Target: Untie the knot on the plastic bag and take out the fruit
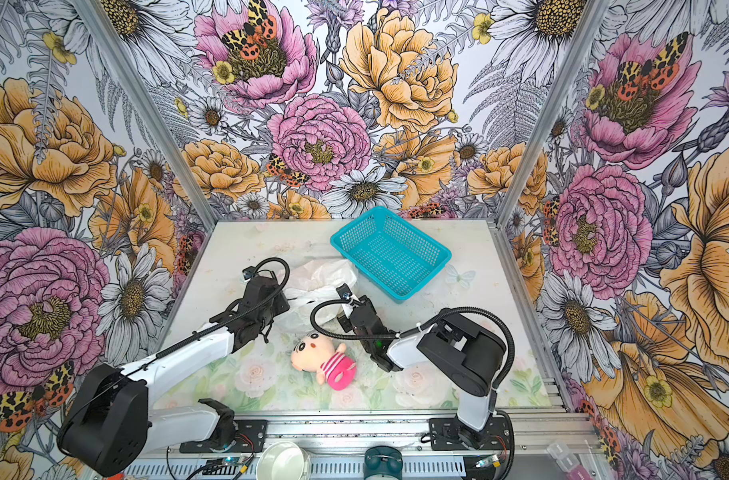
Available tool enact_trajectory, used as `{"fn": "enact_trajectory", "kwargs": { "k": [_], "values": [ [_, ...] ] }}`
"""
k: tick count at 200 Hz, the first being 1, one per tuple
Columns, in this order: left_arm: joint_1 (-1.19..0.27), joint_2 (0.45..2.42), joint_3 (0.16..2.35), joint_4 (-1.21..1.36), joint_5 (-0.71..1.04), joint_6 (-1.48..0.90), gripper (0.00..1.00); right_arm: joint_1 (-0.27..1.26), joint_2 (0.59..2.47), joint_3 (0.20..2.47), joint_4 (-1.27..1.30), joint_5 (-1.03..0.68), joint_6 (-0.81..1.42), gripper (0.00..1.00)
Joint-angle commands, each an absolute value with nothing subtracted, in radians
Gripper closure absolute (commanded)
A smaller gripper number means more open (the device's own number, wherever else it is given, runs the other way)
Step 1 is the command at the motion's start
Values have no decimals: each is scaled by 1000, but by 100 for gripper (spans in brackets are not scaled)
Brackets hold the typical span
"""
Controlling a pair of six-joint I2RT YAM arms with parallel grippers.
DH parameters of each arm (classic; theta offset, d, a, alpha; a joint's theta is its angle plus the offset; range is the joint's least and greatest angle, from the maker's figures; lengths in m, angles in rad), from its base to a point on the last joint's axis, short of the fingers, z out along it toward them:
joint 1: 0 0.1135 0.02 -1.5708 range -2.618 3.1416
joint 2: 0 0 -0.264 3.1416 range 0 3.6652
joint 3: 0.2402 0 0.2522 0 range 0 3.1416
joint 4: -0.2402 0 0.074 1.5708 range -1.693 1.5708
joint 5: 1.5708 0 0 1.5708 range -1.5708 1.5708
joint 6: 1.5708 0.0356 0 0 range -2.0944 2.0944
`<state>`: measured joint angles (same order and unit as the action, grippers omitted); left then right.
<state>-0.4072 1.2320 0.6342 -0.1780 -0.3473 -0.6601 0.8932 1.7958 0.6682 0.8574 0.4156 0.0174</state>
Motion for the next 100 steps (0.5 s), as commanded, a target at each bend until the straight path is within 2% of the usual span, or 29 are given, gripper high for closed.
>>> {"fn": "enact_trajectory", "kwargs": {
  "k": [1, 100],
  "values": [
    [-368, 1201, 601, -162, -335, -669, 100, 874, 1799, 678, 876, 463, 50, 100],
    [-287, 1143, 533, -130, -269, -671, 100, 799, 1773, 647, 870, 440, 158, 100]
  ]
}}
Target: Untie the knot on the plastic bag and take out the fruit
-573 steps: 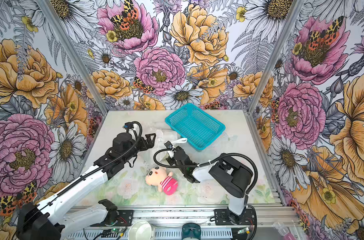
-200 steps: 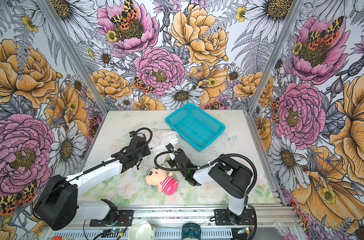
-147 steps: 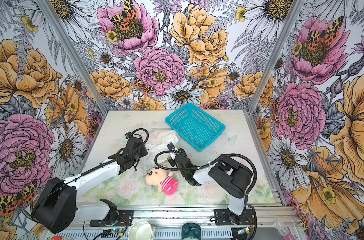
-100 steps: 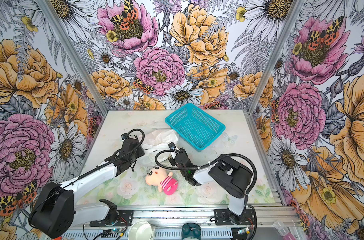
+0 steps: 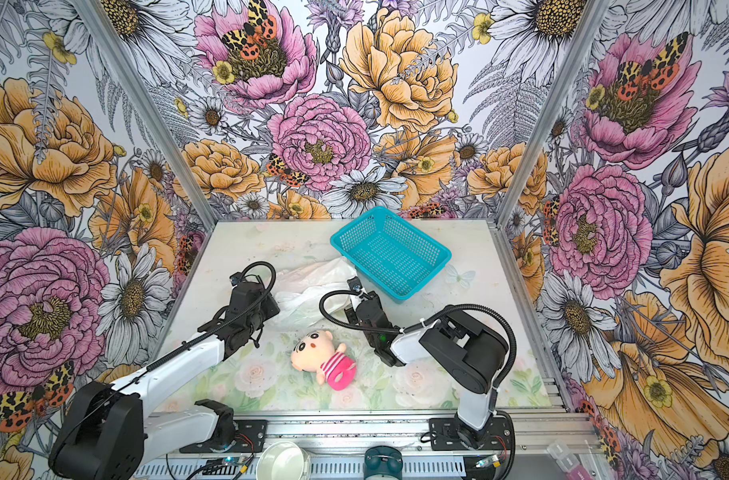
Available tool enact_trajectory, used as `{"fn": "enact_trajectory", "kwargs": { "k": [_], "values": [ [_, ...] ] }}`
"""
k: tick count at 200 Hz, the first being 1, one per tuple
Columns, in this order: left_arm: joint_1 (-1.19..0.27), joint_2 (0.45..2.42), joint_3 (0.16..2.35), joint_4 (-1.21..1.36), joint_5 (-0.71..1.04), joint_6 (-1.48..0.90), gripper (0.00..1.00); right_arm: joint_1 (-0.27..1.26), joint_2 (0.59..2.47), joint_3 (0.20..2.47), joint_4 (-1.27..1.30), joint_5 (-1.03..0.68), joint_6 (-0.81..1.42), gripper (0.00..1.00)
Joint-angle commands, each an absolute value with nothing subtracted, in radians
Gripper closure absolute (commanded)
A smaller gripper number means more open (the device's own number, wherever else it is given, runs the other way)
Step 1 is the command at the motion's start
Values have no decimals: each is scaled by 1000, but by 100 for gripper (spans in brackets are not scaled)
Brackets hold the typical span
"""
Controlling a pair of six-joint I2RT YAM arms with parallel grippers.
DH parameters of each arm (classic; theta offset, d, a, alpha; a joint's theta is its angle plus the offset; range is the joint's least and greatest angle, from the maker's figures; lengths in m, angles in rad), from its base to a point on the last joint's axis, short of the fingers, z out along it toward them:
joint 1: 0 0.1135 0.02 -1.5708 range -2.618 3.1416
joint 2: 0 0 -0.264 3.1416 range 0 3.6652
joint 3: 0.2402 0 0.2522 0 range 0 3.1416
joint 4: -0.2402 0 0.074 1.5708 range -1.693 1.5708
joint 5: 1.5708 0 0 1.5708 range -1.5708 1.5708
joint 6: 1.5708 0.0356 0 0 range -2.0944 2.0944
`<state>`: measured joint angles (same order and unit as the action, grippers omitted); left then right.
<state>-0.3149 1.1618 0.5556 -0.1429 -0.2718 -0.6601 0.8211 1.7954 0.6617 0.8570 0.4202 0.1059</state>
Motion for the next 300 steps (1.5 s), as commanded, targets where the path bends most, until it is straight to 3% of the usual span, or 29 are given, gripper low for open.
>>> {"fn": "enact_trajectory", "kwargs": {
  "k": [1, 55, 64, 81, 102, 148, 181, 206, 221, 230, 250, 265, 282, 300],
  "values": [
    [-285, 1143, 533, -131, -269, -670, 100, 798, 1773, 646, 871, 440, 160, 100],
    [-271, 1114, 516, -114, -223, -664, 100, 772, 1755, 623, 893, 386, 164, 100],
    [-277, 1114, 518, -111, -218, -660, 100, 772, 1747, 609, 914, 361, 153, 90],
    [-297, 1118, 530, -112, -222, -644, 100, 780, 1717, 577, 948, 325, 119, 61],
    [-313, 1114, 534, -111, -227, -639, 100, 818, 1637, 575, 891, 297, 93, 40],
    [-326, 1089, 532, -125, -228, -631, 100, 897, 1561, 655, 714, 224, 66, 12],
    [-331, 1045, 528, -161, -255, -634, 98, 900, 1653, 810, 506, 231, 76, 7],
    [-332, 996, 514, -185, -271, -636, 75, 902, 1726, 894, 426, 267, 80, 8],
    [-335, 961, 514, -218, -282, -637, 58, 902, 1747, 901, 434, 277, 89, 14],
    [-337, 935, 515, -240, -289, -638, 50, 903, 1750, 905, 430, 277, 90, 23],
    [-359, 863, 513, -283, -314, -649, 34, 903, 1745, 909, 422, 285, 95, 55],
    [-392, 813, 515, -317, -343, -666, 28, 901, 1738, 903, 428, 296, 103, 74],
    [-443, 770, 511, -356, -391, -725, 27, 903, 1731, 895, 439, 295, 107, 88],
    [-501, 735, 495, -377, -430, -820, 22, 902, 1724, 889, 449, 294, 113, 97]
  ]
}}
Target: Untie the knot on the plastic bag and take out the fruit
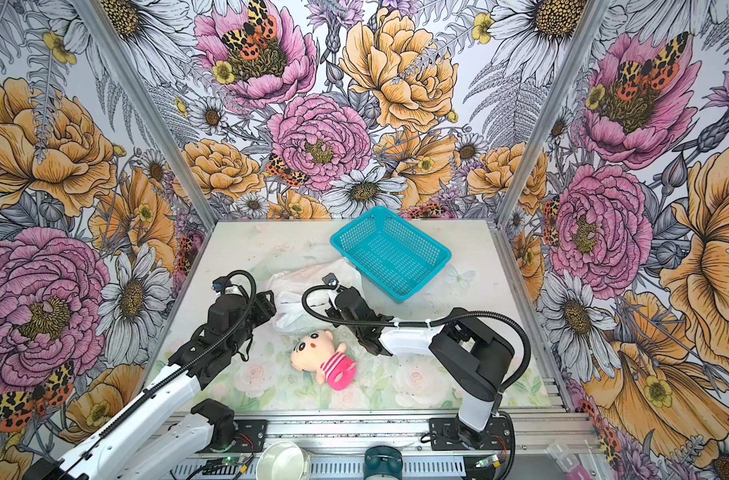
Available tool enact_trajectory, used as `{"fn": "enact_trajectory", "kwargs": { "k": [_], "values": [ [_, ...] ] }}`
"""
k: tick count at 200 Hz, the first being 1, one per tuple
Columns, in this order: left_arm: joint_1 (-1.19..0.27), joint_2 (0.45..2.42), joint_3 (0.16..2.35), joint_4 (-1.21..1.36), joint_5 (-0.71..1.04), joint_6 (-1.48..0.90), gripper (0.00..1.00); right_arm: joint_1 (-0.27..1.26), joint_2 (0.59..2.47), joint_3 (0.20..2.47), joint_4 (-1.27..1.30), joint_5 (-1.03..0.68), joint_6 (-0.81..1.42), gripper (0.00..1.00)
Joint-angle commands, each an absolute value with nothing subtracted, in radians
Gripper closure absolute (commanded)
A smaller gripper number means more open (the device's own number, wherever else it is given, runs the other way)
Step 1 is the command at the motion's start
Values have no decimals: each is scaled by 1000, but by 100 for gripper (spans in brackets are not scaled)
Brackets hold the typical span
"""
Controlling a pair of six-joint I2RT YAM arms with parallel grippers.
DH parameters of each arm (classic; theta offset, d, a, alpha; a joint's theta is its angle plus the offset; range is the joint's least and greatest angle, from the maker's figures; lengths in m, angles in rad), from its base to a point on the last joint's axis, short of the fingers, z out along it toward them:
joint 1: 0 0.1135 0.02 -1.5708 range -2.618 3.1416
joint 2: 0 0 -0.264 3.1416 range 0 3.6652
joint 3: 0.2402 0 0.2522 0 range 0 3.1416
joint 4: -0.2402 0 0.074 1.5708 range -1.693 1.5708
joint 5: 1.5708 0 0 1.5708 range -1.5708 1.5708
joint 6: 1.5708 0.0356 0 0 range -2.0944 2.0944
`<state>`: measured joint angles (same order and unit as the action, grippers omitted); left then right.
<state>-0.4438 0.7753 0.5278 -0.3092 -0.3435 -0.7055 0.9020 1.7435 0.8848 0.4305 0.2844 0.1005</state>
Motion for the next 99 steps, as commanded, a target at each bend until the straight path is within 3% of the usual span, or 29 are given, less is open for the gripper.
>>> {"fn": "enact_trajectory", "kwargs": {
  "k": [1, 21, 99],
  "values": [
    [-504, 732, 494, -377, -431, -825, 22, 903, 1724, 890, 450, 294, 114, 97],
    [-570, 703, 478, -384, -489, -919, 27, 903, 1715, 878, 462, 300, 121, 100],
    [-638, 687, 445, -408, -617, -1079, 26, 902, 1648, 799, 552, 281, 140, 100]
  ]
}}
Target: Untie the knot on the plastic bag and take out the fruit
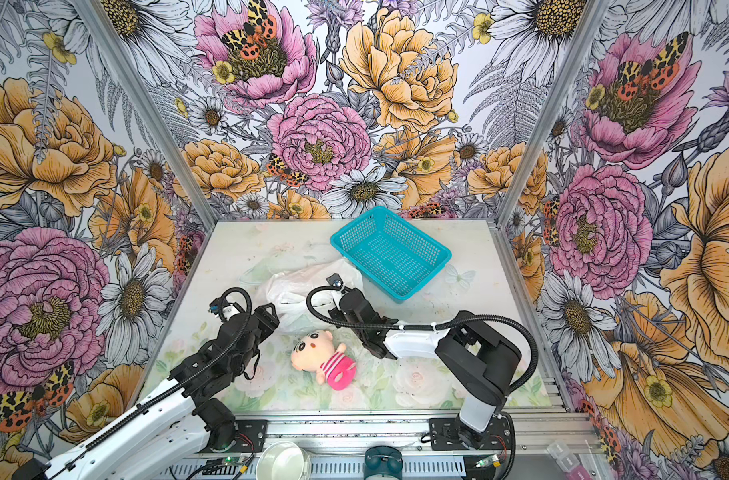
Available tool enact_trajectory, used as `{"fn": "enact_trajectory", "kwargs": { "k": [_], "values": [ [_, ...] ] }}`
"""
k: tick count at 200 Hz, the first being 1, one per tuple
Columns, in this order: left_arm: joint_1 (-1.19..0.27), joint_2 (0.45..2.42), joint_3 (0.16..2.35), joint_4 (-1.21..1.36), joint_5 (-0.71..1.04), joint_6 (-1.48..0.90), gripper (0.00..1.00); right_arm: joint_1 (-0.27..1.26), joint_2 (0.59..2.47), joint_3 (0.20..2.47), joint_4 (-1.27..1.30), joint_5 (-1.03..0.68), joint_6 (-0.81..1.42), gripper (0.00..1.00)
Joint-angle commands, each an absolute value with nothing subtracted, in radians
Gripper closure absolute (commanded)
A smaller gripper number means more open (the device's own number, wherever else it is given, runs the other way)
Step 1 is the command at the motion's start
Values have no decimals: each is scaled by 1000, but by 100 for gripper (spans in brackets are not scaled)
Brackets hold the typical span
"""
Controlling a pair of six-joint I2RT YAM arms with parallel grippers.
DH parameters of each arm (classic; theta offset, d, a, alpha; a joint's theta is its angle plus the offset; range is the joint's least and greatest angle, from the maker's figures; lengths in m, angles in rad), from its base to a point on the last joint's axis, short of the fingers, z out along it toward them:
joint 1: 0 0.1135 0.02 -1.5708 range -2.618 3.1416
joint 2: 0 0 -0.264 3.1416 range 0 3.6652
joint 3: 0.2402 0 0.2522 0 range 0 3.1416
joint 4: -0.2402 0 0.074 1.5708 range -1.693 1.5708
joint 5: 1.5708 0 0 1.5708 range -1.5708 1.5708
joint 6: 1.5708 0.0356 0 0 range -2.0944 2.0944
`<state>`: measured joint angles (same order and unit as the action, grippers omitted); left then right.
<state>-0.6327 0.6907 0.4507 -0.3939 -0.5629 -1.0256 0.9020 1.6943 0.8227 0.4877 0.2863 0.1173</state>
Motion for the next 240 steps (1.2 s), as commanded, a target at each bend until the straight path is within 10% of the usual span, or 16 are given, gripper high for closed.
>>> {"fn": "enact_trajectory", "kwargs": {
  "k": [1, 89, 120, 145, 200, 240],
  "values": [
    [-639, 687, 445, -408, -616, -1079, 26, 903, 1648, 797, 555, 280, 140, 100],
    [-640, 684, 436, -406, -619, -1123, 25, 902, 1637, 790, 553, 278, 136, 100],
    [-640, 691, 436, -405, -623, -1126, 23, 902, 1642, 802, 523, 298, 134, 39],
    [-640, 699, 438, -398, -621, -1122, 22, 902, 1648, 804, 522, 213, 118, 23],
    [-640, 712, 443, -387, -615, -1106, 20, 901, 1765, 902, 429, 279, 107, 26],
    [-641, 743, 452, -368, -608, -1095, 19, 902, 1775, 916, 419, 275, 106, 80]
  ]
}}
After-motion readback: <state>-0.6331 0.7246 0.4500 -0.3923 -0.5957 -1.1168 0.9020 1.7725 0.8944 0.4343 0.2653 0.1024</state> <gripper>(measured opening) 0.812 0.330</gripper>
